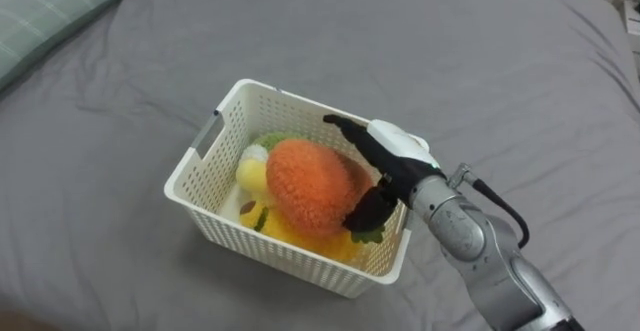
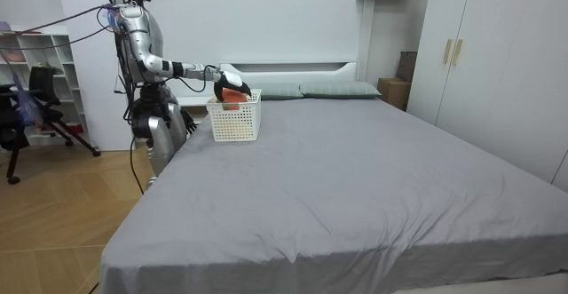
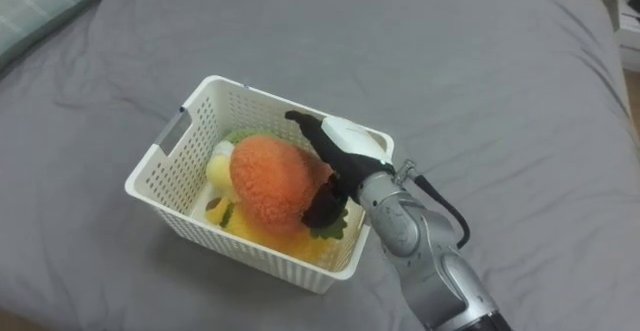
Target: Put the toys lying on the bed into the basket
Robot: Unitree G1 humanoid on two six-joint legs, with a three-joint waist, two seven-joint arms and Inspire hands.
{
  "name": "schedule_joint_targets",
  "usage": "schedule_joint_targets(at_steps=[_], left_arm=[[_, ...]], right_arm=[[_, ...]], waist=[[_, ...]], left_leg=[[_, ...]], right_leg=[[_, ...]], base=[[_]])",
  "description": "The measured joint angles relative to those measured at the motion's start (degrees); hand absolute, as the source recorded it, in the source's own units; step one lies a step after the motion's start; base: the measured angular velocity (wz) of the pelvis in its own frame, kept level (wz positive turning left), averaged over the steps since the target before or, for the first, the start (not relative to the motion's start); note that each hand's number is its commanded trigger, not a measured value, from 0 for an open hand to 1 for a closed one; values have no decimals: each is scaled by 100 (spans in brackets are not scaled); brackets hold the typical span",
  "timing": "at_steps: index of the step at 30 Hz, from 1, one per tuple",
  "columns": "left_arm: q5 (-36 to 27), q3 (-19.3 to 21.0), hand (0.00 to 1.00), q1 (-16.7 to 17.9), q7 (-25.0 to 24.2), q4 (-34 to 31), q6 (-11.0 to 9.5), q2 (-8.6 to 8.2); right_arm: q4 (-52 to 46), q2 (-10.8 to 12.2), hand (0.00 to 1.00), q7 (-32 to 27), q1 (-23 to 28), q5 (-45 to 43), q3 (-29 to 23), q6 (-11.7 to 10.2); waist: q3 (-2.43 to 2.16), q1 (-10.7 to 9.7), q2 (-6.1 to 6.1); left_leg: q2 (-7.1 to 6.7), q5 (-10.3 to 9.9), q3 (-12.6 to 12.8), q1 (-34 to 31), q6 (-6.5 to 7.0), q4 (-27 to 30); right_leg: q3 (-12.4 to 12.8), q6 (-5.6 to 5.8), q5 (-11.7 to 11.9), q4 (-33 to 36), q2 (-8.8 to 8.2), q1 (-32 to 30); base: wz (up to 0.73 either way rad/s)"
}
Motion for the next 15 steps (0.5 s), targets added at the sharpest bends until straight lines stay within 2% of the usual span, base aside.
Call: schedule_joint_targets(at_steps=[5, 15], left_arm=[[3, 3, 0, 0, -30, 0, -7, 0], [81, 96, 0, 14, -22, -2, -16, -15]], right_arm=[[1, 3, 0, 0, 5, -3, -88, -3], [-104, 4, 0, -31, 83, 329, -344, -8]], waist=[[21, 1, 31], [9, 4, 24]], left_leg=[[0, 0, 0, 2, 0, 1], [7, 1, 60, 18, -1, 2]], right_leg=[[29, 0, 0, 0, 2, 0], [139, 0, 0, 4, 9, -26]], base=[[0], [-2]])
